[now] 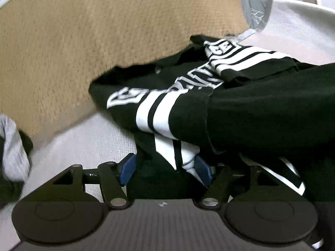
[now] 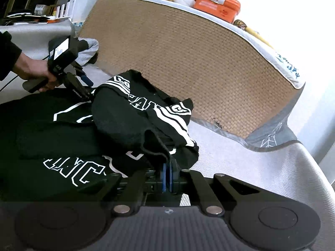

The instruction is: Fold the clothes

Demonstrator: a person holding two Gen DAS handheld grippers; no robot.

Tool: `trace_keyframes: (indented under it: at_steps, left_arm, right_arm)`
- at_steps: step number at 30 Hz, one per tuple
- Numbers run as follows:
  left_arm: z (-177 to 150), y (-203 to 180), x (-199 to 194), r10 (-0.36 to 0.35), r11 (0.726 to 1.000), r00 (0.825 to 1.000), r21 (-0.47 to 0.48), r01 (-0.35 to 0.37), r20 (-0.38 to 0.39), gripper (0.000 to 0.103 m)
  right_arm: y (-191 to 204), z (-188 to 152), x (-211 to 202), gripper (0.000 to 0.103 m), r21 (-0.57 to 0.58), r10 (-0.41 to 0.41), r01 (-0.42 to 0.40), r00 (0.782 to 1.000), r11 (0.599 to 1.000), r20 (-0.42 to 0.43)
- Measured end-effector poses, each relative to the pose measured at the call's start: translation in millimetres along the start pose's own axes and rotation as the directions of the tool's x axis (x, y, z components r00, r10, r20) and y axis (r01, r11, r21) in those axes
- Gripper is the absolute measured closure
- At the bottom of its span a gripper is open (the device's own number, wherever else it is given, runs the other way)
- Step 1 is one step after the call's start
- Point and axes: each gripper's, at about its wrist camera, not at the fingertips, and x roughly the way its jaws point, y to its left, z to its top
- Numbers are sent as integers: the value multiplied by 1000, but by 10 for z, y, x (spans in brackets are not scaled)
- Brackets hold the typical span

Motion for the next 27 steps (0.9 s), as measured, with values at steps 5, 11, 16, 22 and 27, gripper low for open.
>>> trace_keyframes:
  at_steps: [5,11,16,22,27]
  left_arm:
    - [58,-177,62,-37,986,999,159,39,-16,40]
    - [76,-209,142,-32,978,999,204,40,-44,36]
    - [6,-136,28,9,976,1000,215,-12,15,45]
    - [-74,146,-172,23,988,998,150,-31,54,48]
    - [-159,363,-256,68,992,997,105,-70,31,46]
  right_arm:
    - [23,5,-23,99,-19,-8,9,1000,1000,9]
    - [-17,24,-76,99,-10,-40,40,999,999,33]
    - [-60,35,-98,100,12,-47,46,998,999,41]
    - [-44,4,-57,100,44,-22,20,999,999,32]
    - [143,-65,21,100,18,47,-46,999,999,0]
